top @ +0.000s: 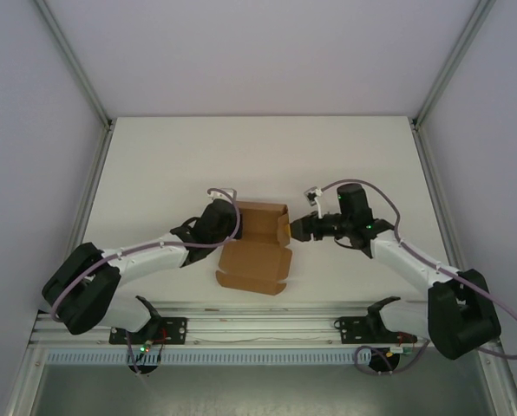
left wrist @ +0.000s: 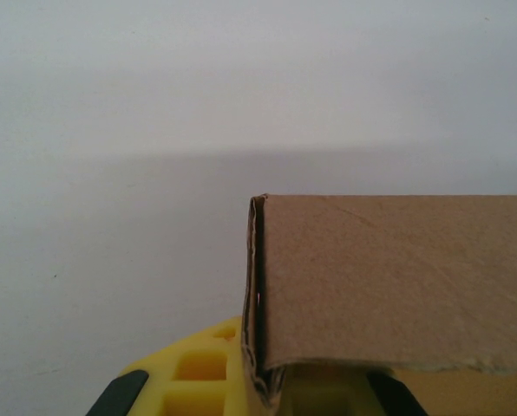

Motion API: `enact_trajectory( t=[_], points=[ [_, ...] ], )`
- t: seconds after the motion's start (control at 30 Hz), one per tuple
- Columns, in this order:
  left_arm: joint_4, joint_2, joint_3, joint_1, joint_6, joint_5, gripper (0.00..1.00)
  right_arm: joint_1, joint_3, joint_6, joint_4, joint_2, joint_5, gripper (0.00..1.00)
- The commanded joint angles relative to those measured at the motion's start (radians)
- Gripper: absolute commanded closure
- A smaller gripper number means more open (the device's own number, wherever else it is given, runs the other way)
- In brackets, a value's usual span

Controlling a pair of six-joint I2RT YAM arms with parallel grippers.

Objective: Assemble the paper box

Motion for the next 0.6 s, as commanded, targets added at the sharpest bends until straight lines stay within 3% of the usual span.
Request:
enact_trajectory(
  t=[0.0, 0.23, 0.33, 0.57],
  points=[
    [0.008, 0.008, 0.032, 0.009, 0.010, -0.005, 1.00, 0.037, 0.031, -0.020, -0.014, 0.003, 0.146, 0.46],
    [-0.002, 0.030, 0.046, 0.008, 0.002, -0.010, 1.00, 0.157, 0.054, 0.050, 0.010, 0.039, 0.503, 0.51],
    [-0.026, 0.059, 0.065, 0.006, -0.013, -0.027, 1.00, 0.202, 0.053, 0.157, 0.064, 0.078, 0.710, 0.60],
    [-0.048, 0.137, 0.106, -0.015, -0.054, -0.049, 1.00, 0.319, 0.102, 0.234, 0.076, 0.210, 1.021, 0.73]
  ],
)
